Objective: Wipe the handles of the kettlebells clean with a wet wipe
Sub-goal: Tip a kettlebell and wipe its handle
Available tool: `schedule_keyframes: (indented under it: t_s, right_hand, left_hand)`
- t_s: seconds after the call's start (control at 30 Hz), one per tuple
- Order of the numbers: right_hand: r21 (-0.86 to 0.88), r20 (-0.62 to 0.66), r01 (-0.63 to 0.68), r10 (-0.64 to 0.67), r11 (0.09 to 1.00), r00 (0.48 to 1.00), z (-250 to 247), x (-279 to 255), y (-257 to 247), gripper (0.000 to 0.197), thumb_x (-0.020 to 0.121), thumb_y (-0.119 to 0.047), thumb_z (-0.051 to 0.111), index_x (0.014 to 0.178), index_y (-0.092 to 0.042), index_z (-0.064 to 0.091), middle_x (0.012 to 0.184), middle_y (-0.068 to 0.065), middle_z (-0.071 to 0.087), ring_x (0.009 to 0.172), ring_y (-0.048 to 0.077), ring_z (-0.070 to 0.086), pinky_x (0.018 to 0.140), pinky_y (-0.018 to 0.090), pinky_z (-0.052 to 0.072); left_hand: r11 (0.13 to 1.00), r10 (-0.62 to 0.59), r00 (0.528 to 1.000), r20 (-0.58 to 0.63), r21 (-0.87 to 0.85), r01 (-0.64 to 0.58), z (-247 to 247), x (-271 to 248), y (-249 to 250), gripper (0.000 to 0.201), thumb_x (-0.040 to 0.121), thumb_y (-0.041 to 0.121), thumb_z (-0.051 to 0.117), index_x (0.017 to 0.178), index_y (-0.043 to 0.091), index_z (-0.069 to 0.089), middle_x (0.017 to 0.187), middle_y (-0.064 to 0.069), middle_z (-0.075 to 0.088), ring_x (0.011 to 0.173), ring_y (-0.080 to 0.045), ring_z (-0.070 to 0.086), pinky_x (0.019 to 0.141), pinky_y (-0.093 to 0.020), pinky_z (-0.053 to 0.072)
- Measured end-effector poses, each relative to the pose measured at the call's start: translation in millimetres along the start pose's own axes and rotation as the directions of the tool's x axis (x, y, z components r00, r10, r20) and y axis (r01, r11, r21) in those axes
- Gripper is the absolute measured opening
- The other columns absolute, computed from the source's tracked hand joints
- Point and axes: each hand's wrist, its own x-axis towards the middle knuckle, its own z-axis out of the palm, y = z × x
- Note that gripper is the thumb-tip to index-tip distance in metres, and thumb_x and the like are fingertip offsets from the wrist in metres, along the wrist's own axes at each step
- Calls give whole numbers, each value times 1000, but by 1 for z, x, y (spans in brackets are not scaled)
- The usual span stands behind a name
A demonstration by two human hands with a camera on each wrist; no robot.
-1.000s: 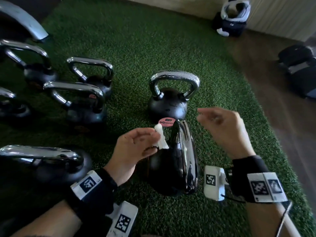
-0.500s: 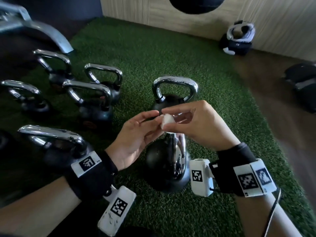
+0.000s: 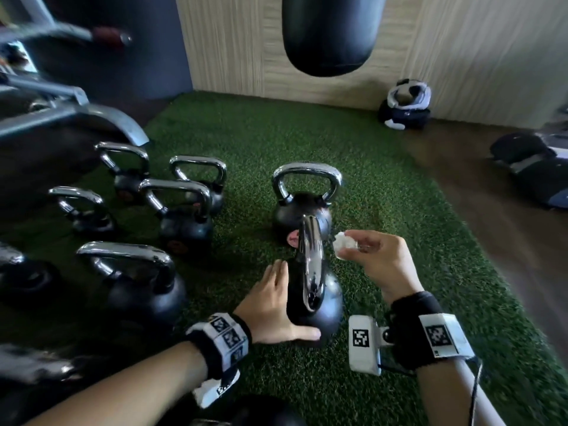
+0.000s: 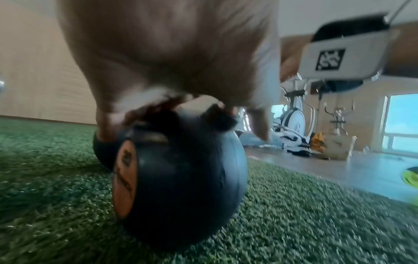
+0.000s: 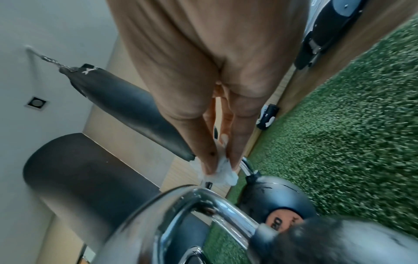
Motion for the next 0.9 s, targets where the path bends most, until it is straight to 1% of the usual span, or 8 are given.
schedule_keyframes:
  t_s: [0.13, 0.33, 0.47, 0.53, 0.57, 0.67, 0.8, 0.9]
  right_hand:
    - [19, -53, -6, 7, 1000, 999, 0, -4, 20, 38, 72, -8, 92, 107, -15, 80, 100, -1, 80, 94, 17, 76, 84, 21, 59]
    - [44, -44, -67, 69, 997, 997, 16, 2, 50, 39, 77, -5, 87, 113, -18, 78, 106, 1, 80, 100, 23, 75, 93, 35, 60]
    - [76, -39, -75, 78, 994, 996, 31, 5, 53, 35, 82, 6, 79, 109, -15, 75, 108, 6, 77, 89, 19, 72, 77, 16, 59]
    - [142, -86, -73, 86, 987, 993, 36, 7, 51, 35, 84, 14, 73, 116, 0, 71, 109, 15, 73, 82, 11, 66, 66, 8, 54]
    - [139, -114, -52, 68, 989, 991, 39, 9, 54, 37, 84, 14, 74, 118, 3, 70, 107, 14, 73, 81, 8, 66, 65, 6, 53]
    - [-6, -155, -9, 8, 1000, 988, 45, 11, 61, 36, 79, -6, 86, 114, -14, 78, 98, -4, 78, 75, -4, 70, 72, 9, 56]
    - [-223, -173, -12, -27, 975, 985, 60, 10, 67, 29, 78, -22, 89, 106, -24, 82, 85, -18, 75, 71, -13, 67, 71, 12, 56]
    - [-218, -204, 9, -55, 976, 978, 64, 15, 64, 24, 80, -22, 87, 104, -23, 83, 80, -21, 72, 68, -19, 63, 66, 4, 49]
  left_hand:
    - [999, 24, 977, -211, 49, -14, 23, 30, 12, 157, 49, 110, 35, 161, 7, -7, 169, -22, 1, 157, -38, 4, 127, -54, 13]
    - [989, 66, 899, -434, -92, -117, 35, 39, 6, 118, 58, 79, 66, 151, 14, 34, 148, -3, 45, 138, -26, 43, 116, -43, 35]
    - [969, 120, 889, -441, -145, -203, 25, 37, 1, 101, 56, 68, 72, 138, 14, 49, 134, -2, 53, 127, -27, 51, 108, -46, 43]
    - [898, 172, 887, -428, -301, -320, 13, 34, -8, 97, 54, 57, 82, 139, 25, 47, 135, -4, 55, 127, -28, 54, 108, -51, 44]
    - [844, 206, 890, -407, -387, -372, 5, 32, -14, 100, 53, 51, 87, 141, 42, 41, 137, -5, 55, 130, -29, 54, 110, -52, 44]
    - [774, 312, 897, -314, -464, -431, -17, 29, -23, 110, 55, 49, 91, 129, 80, 17, 146, -6, 49, 140, -29, 46, 117, -52, 38]
    - [787, 350, 886, -303, -418, -454, -26, 28, -20, 106, 57, 51, 86, 126, 84, 13, 144, -4, 48, 140, -29, 45, 119, -49, 36]
    - [818, 323, 924, -203, -430, -381, -29, 25, -18, 109, 54, 58, 80, 146, 55, 20, 152, -8, 43, 145, -32, 40, 122, -46, 32]
